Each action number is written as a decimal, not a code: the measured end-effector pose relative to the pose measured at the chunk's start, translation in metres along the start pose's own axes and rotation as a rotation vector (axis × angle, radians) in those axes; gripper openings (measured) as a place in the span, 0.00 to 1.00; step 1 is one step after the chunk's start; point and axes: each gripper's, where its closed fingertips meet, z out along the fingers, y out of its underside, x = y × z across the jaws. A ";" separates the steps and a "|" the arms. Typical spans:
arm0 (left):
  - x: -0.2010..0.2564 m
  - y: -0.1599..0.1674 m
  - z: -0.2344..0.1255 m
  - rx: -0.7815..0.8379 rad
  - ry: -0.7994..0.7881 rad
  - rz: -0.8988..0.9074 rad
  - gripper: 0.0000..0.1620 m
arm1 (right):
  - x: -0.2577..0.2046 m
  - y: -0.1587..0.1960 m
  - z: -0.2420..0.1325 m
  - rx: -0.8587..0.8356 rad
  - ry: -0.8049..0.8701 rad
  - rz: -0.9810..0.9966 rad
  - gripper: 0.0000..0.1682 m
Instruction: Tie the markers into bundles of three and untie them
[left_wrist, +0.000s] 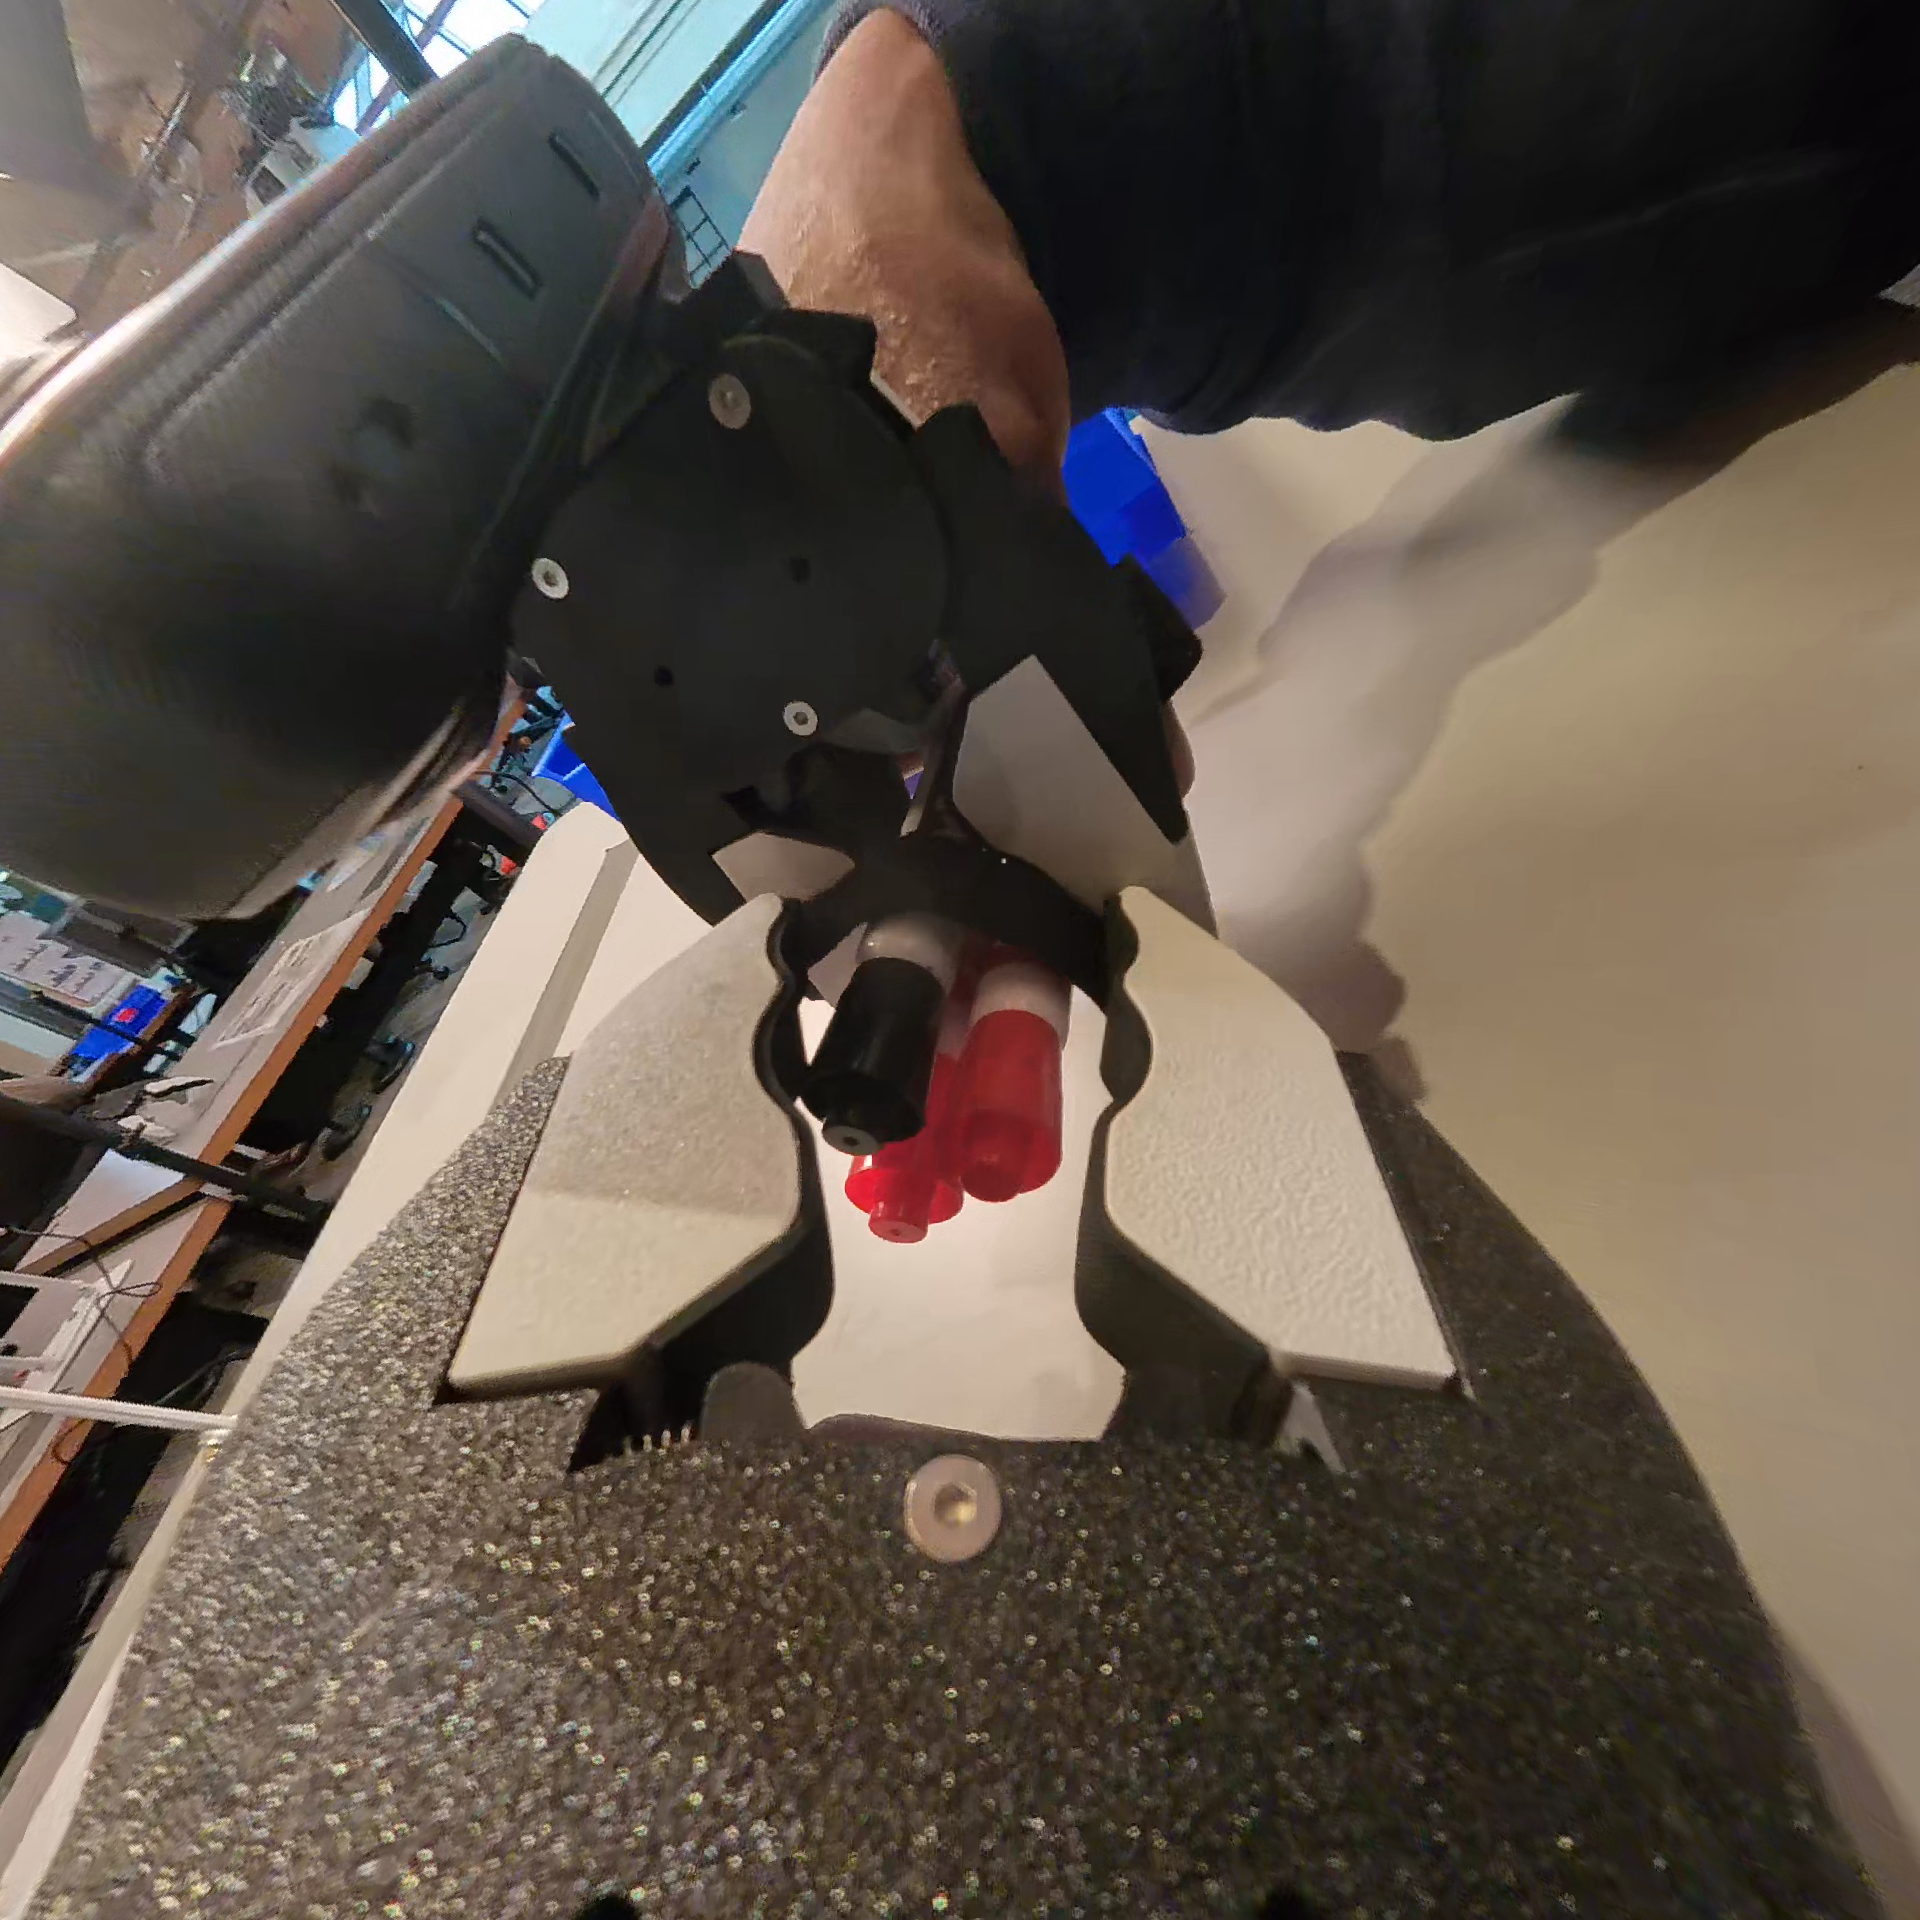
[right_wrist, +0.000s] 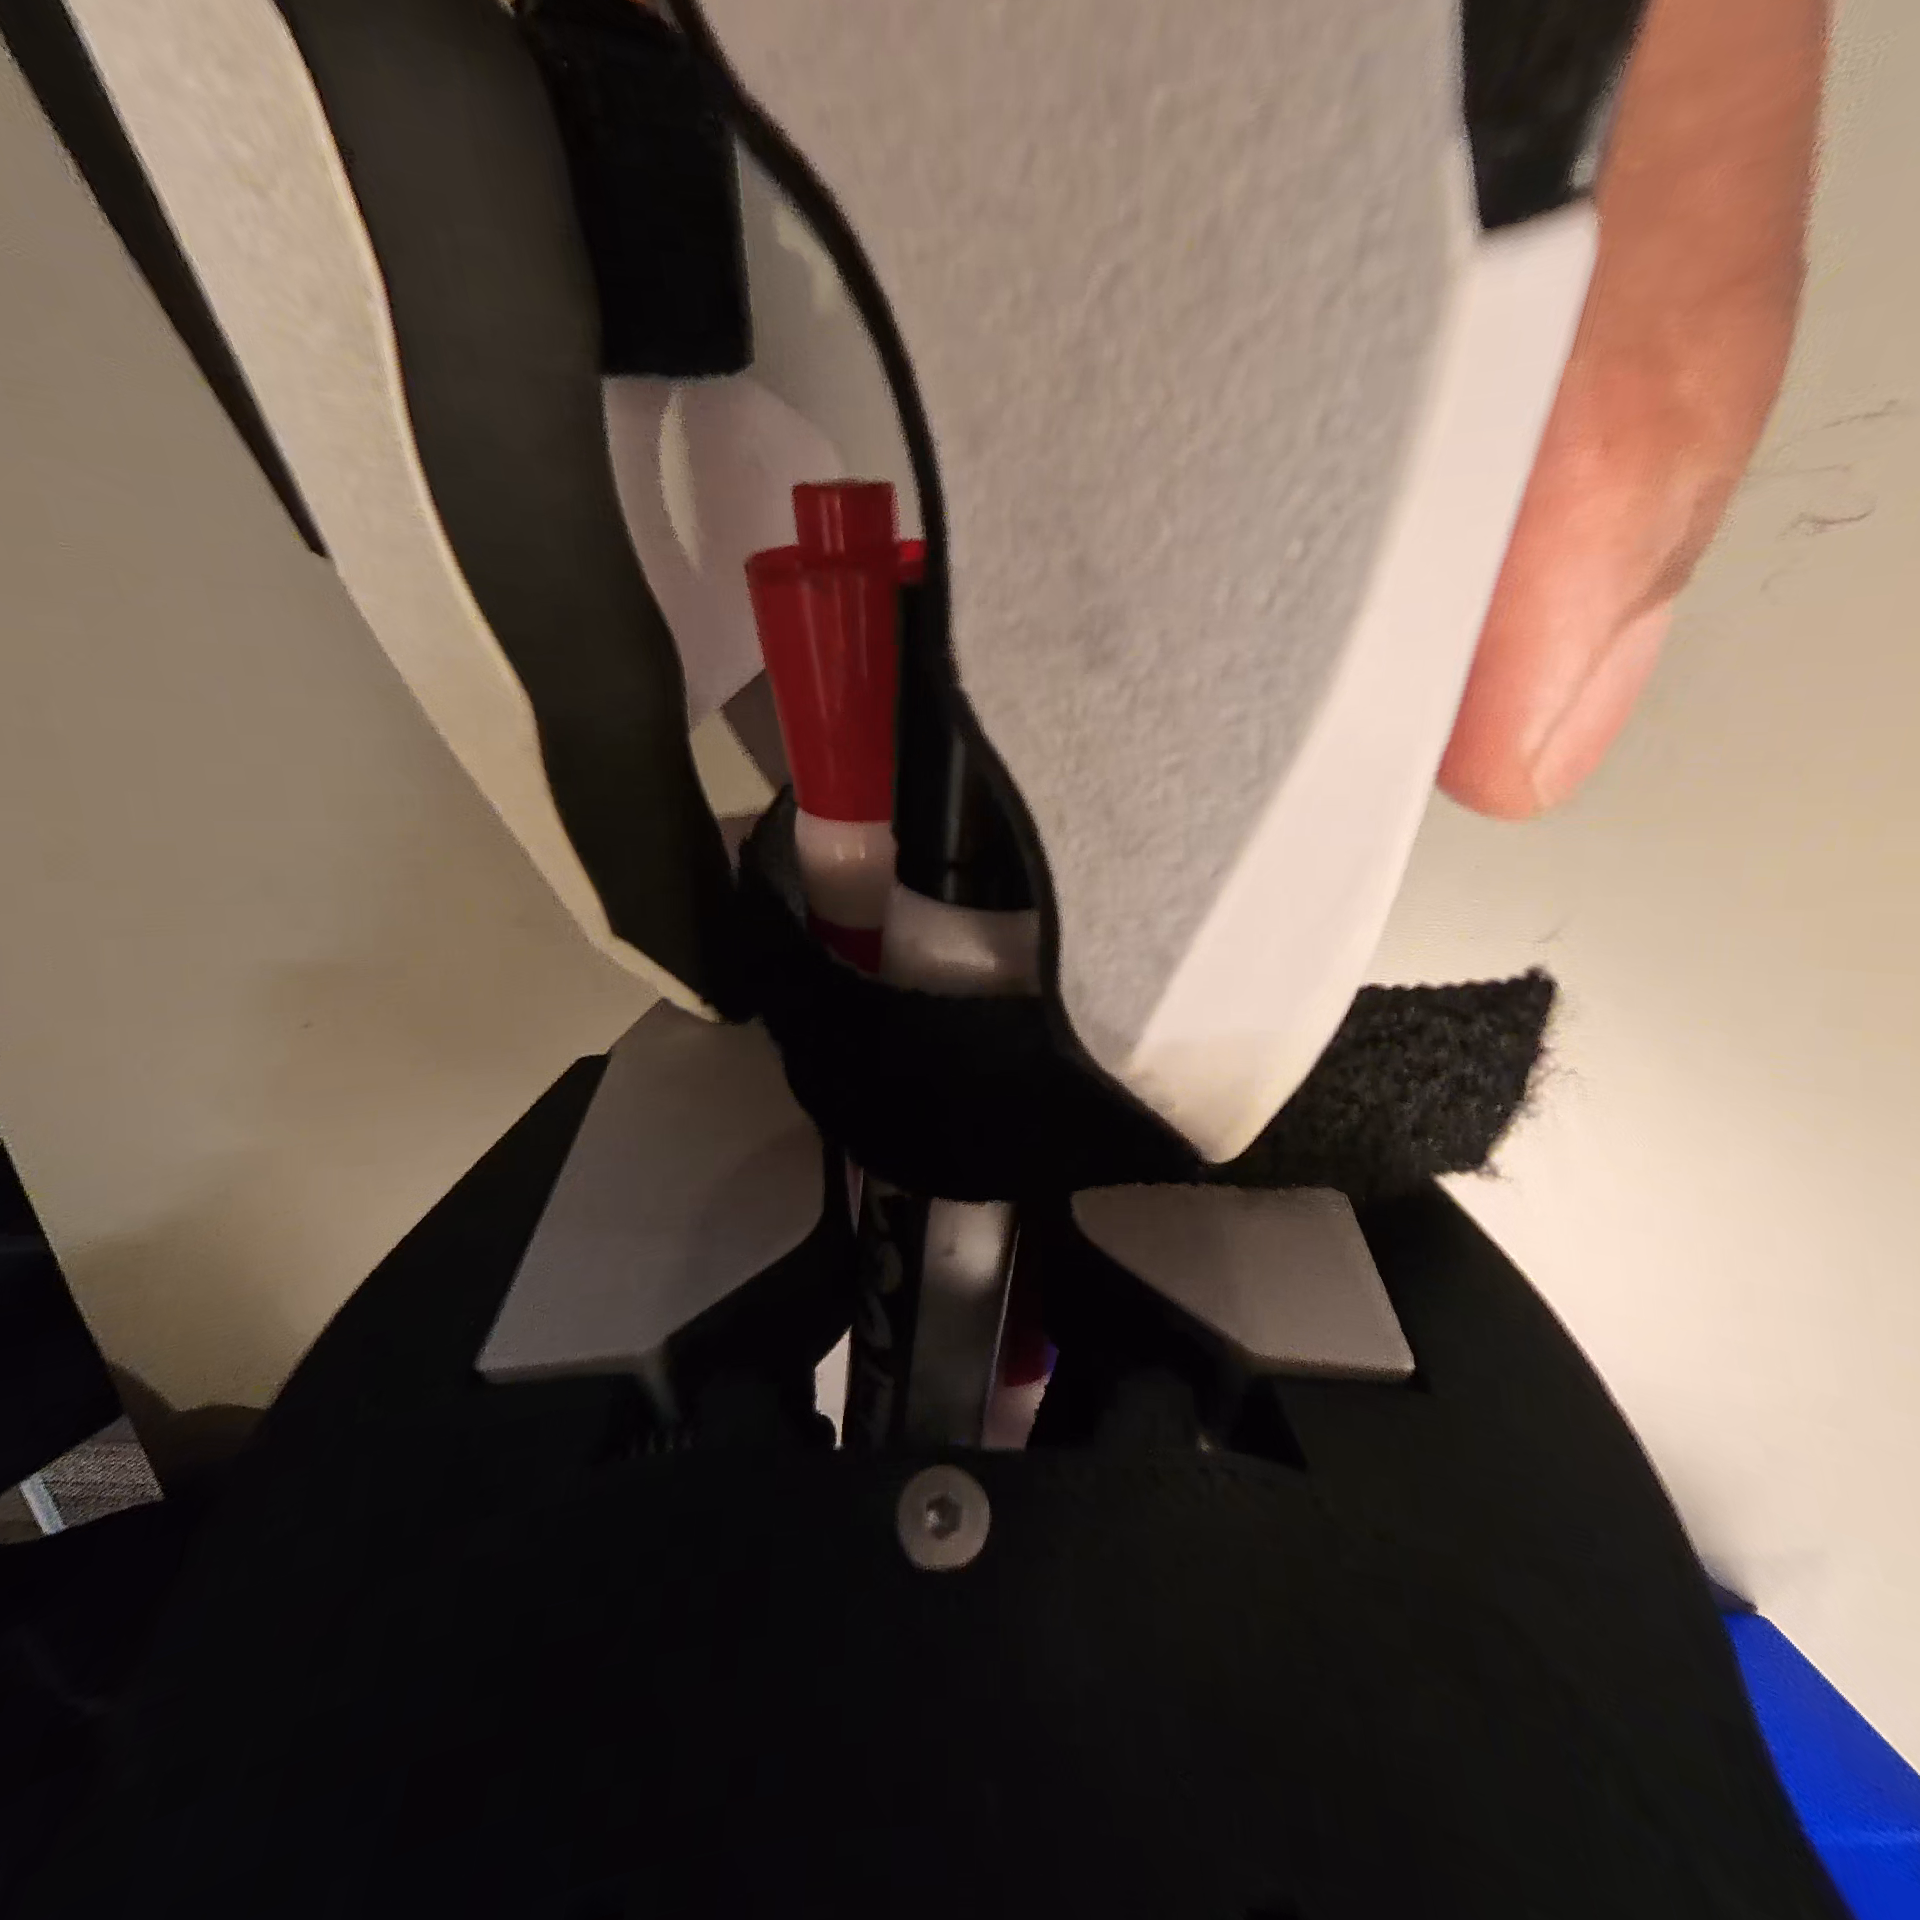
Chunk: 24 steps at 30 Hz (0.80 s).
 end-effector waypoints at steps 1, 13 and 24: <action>0.000 0.000 0.000 -0.001 -0.006 0.012 0.33 | 0.000 0.000 0.000 0.001 -0.001 -0.001 0.24; 0.000 0.005 -0.003 -0.062 -0.019 0.128 0.33 | -0.002 -0.001 -0.001 0.007 -0.007 -0.014 0.24; -0.002 0.002 -0.007 -0.049 -0.005 0.117 0.32 | -0.002 -0.004 -0.005 0.026 0.009 -0.035 0.24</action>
